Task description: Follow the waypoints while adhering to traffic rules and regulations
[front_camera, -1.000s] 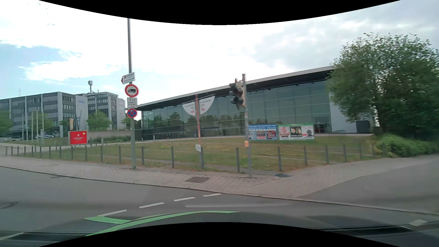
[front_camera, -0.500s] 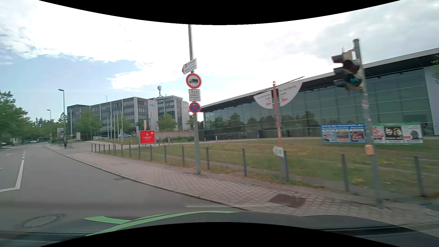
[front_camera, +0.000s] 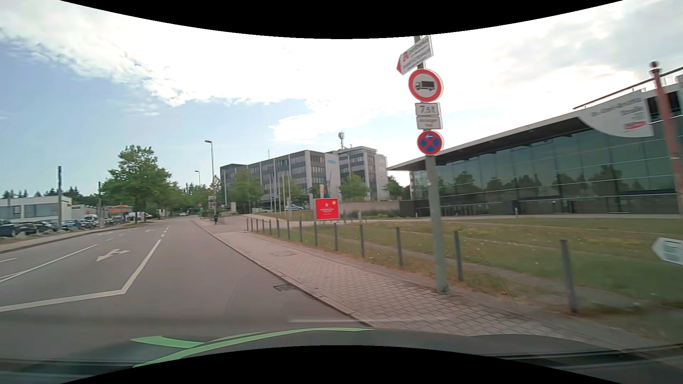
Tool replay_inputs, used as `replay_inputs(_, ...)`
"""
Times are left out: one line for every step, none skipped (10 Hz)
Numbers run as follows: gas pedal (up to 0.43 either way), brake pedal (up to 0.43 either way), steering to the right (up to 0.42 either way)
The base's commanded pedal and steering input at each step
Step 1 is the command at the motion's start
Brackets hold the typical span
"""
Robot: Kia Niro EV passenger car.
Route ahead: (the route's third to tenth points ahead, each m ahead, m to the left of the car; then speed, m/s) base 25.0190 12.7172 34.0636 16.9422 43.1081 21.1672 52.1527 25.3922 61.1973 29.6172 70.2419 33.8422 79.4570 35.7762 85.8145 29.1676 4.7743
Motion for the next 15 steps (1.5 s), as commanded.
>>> replay_inputs(0.169, 0.000, -0.492)
replay_inputs(0.177, 0.000, -0.467)
replay_inputs(0.248, 0.000, -0.435)
replay_inputs(0.260, 0.000, -0.390)
replay_inputs(0.268, 0.000, -0.344)
replay_inputs(0.280, 0.000, -0.292)
replay_inputs(0.280, 0.000, -0.241)
replay_inputs(0.280, 0.000, -0.200)
replay_inputs(0.280, 0.000, -0.149)
replay_inputs(0.280, 0.000, -0.100)
replay_inputs(0.280, 0.000, -0.072)
replay_inputs(0.280, 0.000, -0.056)
replay_inputs(0.280, 0.000, -0.052)
replay_inputs(0.280, 0.000, -0.047)
replay_inputs(0.280, 0.000, -0.037)
